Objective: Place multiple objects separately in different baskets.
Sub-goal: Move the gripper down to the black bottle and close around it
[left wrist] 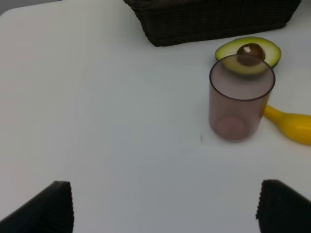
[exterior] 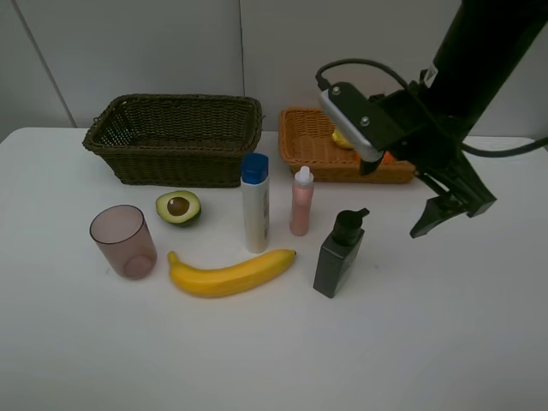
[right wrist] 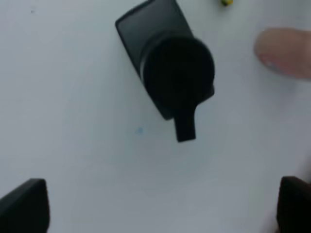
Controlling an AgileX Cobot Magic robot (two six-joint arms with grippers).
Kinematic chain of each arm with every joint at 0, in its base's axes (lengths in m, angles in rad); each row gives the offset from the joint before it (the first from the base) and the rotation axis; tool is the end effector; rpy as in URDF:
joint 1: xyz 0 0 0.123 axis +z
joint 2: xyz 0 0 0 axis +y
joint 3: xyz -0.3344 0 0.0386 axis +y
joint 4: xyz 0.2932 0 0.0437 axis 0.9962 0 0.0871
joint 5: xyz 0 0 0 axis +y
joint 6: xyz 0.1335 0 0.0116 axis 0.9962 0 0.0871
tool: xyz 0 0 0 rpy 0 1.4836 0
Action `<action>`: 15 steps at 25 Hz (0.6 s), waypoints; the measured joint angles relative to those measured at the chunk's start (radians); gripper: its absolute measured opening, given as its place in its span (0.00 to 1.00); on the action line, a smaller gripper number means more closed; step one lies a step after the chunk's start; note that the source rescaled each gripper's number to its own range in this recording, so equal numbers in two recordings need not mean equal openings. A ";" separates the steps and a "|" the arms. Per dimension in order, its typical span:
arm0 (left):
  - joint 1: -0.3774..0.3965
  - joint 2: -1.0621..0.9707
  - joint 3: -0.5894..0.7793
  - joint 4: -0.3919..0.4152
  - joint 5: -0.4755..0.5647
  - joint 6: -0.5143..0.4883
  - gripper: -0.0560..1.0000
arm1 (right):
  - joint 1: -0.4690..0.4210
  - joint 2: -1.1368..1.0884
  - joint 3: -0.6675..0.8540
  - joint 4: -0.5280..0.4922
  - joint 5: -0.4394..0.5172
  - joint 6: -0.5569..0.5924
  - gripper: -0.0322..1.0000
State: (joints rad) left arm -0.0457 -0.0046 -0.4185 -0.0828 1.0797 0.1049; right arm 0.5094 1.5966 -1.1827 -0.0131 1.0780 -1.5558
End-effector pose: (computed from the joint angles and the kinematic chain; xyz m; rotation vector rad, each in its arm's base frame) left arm 0.0270 -0.0110 0.2483 0.1618 2.1317 -0.0663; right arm 0.3110 0.1719 0.2462 -2.5803 1.5313 -0.1405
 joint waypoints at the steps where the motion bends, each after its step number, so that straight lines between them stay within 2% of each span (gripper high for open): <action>1: 0.000 0.000 0.000 0.000 0.000 0.000 1.00 | 0.007 0.004 0.000 0.000 -0.009 0.000 0.98; 6: 0.000 0.000 0.000 0.000 0.000 0.000 1.00 | 0.038 0.048 0.000 -0.002 -0.058 -0.001 0.98; 15: 0.000 0.000 0.000 0.000 0.000 0.000 1.00 | 0.039 0.153 0.000 0.000 -0.108 -0.001 0.99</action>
State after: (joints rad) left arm -0.0457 -0.0046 -0.4185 -0.0828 1.0797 0.1049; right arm 0.5485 1.7491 -1.1827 -0.0128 0.9701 -1.5567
